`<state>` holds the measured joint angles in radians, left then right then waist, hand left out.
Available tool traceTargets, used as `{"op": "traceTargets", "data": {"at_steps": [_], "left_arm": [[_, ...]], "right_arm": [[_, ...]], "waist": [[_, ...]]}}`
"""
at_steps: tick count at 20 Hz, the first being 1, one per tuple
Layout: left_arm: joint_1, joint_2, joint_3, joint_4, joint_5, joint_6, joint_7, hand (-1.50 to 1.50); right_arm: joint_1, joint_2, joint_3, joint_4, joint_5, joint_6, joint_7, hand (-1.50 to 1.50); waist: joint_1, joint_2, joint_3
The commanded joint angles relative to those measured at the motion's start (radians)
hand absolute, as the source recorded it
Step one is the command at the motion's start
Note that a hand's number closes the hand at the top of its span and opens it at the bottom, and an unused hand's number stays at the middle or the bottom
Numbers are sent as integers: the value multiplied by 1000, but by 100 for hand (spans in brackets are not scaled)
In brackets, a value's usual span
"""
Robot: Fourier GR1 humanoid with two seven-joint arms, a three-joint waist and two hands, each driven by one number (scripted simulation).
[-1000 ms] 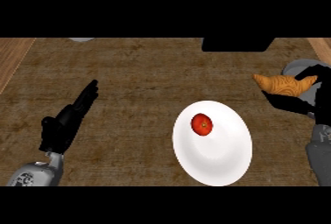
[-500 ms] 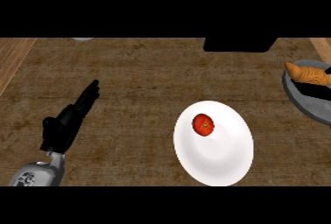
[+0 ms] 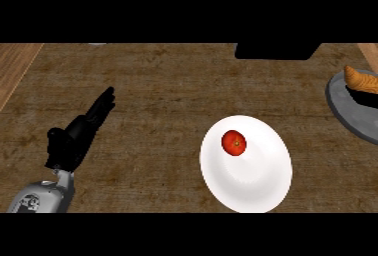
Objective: Pick the croissant from the plate and place it in the pan
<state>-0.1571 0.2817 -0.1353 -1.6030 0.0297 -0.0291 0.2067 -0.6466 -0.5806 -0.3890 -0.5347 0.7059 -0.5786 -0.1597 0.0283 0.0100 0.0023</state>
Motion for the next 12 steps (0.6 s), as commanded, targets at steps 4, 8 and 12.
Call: {"op": "traceTargets", "data": {"at_steps": [4,8,12], "left_arm": [[-36,19,38,34,18,-49,0,0],[-11,-12,-14,-11,-16,-19,8,0],[-37,-20,3,8,-12,-15,1,0]], "right_arm": [[-82,-106,-70,229,-35,-24,-168,150],[-121,-128,-23,359,28,147,116,-150],[-109,-133,-91,363,-46,181,-16,-150]], "waist": [[10,6,1],[48,16,3],[37,20,6]]}}
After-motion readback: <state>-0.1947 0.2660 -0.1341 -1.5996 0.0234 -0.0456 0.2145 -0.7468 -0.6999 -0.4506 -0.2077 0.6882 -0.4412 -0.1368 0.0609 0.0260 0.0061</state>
